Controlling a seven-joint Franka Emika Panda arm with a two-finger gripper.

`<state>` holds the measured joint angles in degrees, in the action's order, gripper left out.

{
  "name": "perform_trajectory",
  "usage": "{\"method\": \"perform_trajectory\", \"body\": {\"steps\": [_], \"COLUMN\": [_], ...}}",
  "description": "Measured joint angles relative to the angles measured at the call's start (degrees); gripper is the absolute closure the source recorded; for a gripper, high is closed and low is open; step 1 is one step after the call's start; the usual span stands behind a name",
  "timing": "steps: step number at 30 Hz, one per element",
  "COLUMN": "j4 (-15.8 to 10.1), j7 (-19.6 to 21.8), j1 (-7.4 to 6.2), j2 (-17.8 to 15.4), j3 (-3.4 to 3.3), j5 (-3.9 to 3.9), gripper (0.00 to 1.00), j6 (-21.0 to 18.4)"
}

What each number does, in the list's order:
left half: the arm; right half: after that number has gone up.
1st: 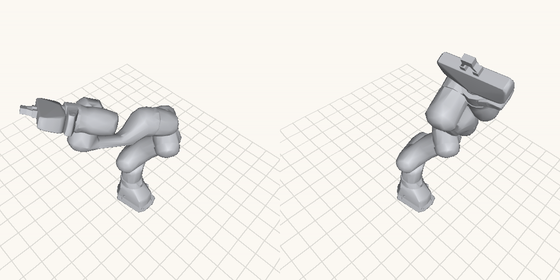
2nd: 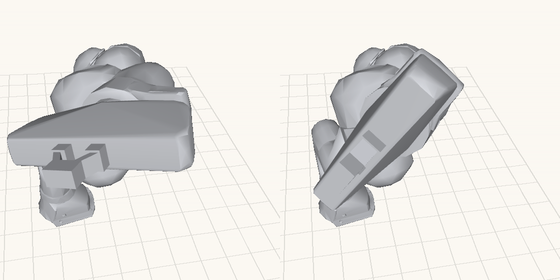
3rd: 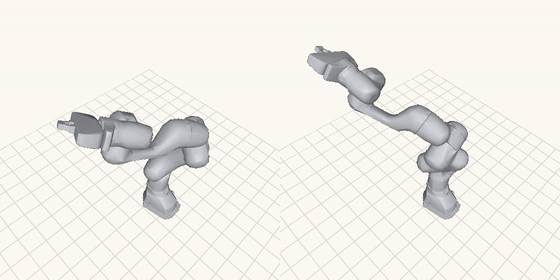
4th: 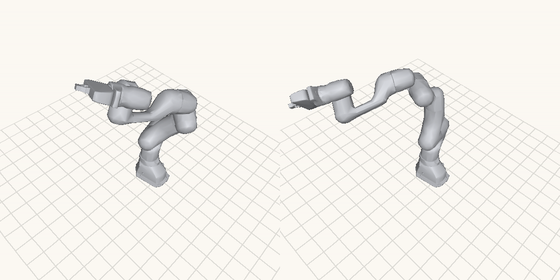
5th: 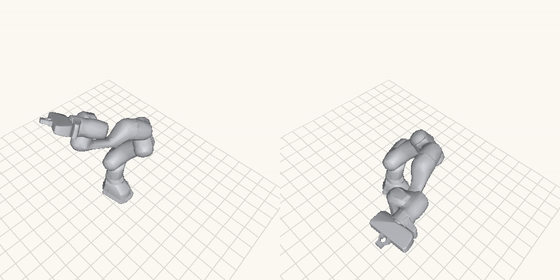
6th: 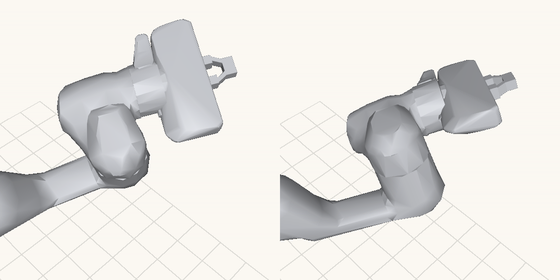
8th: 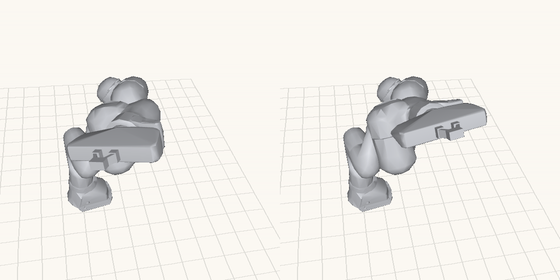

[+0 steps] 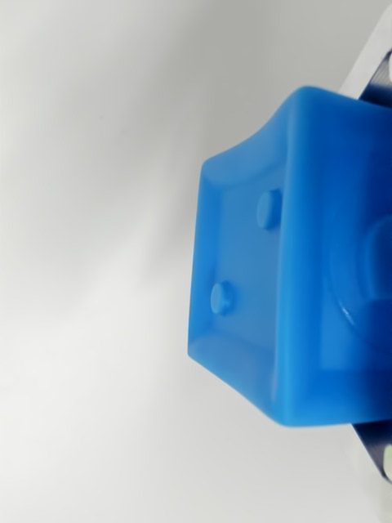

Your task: Stack cube

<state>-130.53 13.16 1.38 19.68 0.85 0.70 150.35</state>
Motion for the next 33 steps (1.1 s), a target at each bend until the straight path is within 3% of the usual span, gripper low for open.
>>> {"method": "perform_trajectory", "body": {"steps": [12,21,33], "j4": [-0.07,1.37,3.95], "j7": [-0.12,0.19,0.92], "j1": [0.0,-0.89,-2.78], "j2": [-4.72,-3.7,-2.28], "j3": [0.06,0.57,0.73], "j5": [-0.05,-0.05,-0.05], "gripper": [1.0,1.0,1.0], "j6": [-4.45,-5.09,-6.22]}}
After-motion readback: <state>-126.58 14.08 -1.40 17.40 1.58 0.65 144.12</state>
